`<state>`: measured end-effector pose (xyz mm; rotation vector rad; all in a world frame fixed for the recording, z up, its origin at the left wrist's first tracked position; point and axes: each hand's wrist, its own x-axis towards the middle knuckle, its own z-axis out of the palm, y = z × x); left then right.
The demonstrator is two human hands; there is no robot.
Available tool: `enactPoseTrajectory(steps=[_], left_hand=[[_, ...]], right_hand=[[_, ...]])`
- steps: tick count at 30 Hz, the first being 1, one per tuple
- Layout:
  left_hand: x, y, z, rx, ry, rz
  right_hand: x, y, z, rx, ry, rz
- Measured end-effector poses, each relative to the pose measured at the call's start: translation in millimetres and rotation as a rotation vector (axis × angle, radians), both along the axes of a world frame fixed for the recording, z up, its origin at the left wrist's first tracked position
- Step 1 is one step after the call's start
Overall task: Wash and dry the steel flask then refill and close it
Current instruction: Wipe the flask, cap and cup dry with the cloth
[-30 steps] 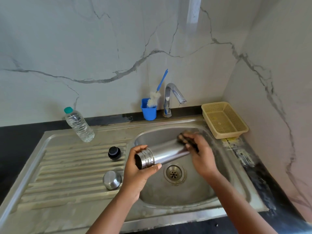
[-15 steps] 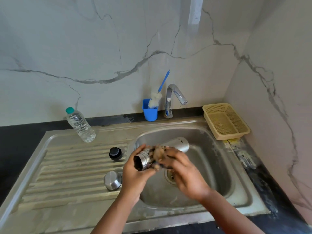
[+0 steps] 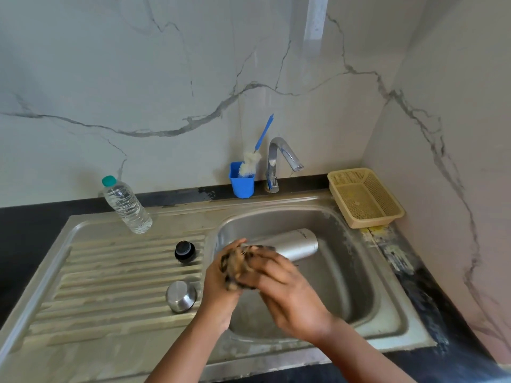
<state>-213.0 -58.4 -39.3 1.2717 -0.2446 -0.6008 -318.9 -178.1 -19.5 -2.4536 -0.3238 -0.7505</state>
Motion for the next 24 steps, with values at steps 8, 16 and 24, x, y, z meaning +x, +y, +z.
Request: enactPoseTrajectory(steps=[8, 16, 24], left_hand=[[-12, -2, 3, 0.148, -0.255, -0.056], [-15, 14, 16, 0.314, -0.542, -0.241], [8, 20, 34, 0.208, -0.513, -0.399]], right_hand=[[12, -42, -7, 0.27, 0.107, -0.15], [6, -105, -44, 0.934, 0.457, -0.464], [-17, -109, -46, 1.713, 0.555, -0.275]])
